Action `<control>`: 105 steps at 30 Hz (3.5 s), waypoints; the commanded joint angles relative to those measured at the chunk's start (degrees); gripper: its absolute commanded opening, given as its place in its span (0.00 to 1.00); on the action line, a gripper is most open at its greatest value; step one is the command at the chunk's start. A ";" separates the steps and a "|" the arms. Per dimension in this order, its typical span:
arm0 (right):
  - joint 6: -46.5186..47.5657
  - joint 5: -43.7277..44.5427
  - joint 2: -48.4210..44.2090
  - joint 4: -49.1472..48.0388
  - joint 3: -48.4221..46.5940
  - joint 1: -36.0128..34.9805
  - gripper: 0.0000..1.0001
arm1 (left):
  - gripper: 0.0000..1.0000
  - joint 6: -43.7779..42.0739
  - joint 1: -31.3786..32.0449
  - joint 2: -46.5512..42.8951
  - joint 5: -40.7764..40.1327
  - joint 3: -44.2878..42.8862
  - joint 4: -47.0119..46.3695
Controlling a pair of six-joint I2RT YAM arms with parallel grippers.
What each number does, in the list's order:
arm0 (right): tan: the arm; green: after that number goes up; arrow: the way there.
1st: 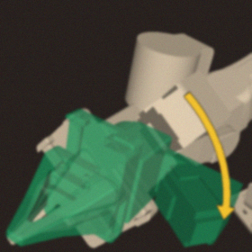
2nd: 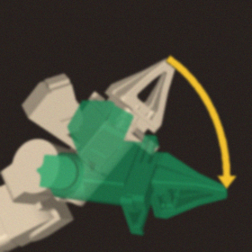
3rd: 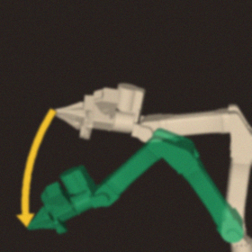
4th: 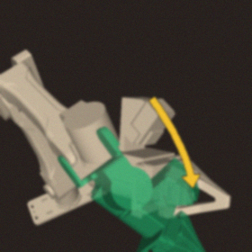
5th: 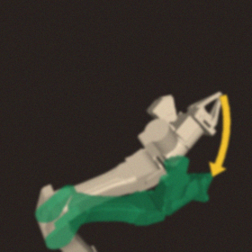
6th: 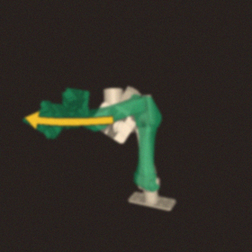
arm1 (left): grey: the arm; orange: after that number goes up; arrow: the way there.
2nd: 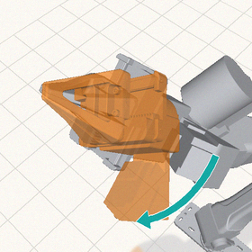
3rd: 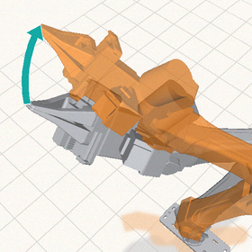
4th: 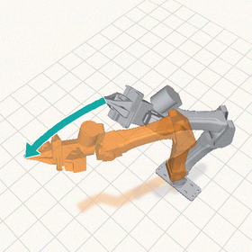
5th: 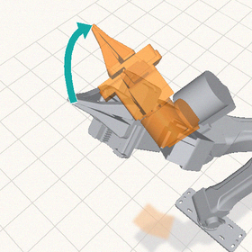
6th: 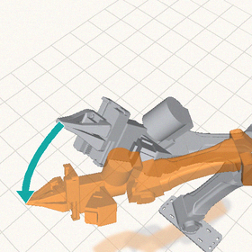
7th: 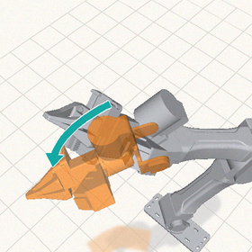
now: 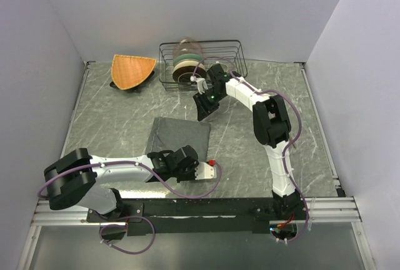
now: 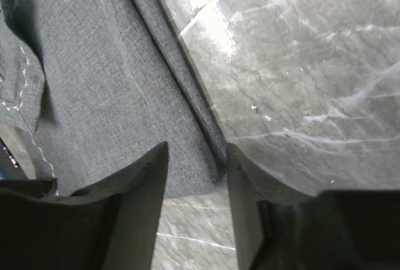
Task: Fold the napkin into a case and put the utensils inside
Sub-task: Move the square-folded napkin to the center of the board, then smooth out the square-folded napkin at the center of the board.
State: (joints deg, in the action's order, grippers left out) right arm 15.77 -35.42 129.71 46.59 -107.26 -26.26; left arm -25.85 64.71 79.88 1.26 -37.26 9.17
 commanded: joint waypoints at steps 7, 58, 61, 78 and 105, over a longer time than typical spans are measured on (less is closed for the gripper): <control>2.24 0.70 1.33 3.16 -3.13 -0.98 0.51 | 0.07 -0.44 0.42 1.07 0.85 -0.01 -2.22; 7.34 8.78 -1.92 -1.15 1.53 -0.71 0.00 | 0.59 17.31 -16.08 -10.17 13.67 -8.80 8.93; 7.26 12.47 -1.65 -2.99 1.53 -1.42 0.00 | 0.63 22.40 -26.45 -13.60 20.26 -9.59 10.34; 5.86 17.14 -2.53 -2.91 0.93 -1.95 0.29 | 0.71 38.42 -61.81 -4.66 36.62 -7.21 6.39; -25.60 -9.21 -16.77 -8.79 25.43 3.50 0.29 | 0.61 9.94 -20.94 11.17 4.73 -18.03 13.77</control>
State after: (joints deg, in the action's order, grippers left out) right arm -2.31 -35.90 115.20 43.38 -84.09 -22.17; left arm -12.60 41.89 89.12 13.30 -53.47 22.17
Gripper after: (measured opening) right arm 0.292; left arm 0.615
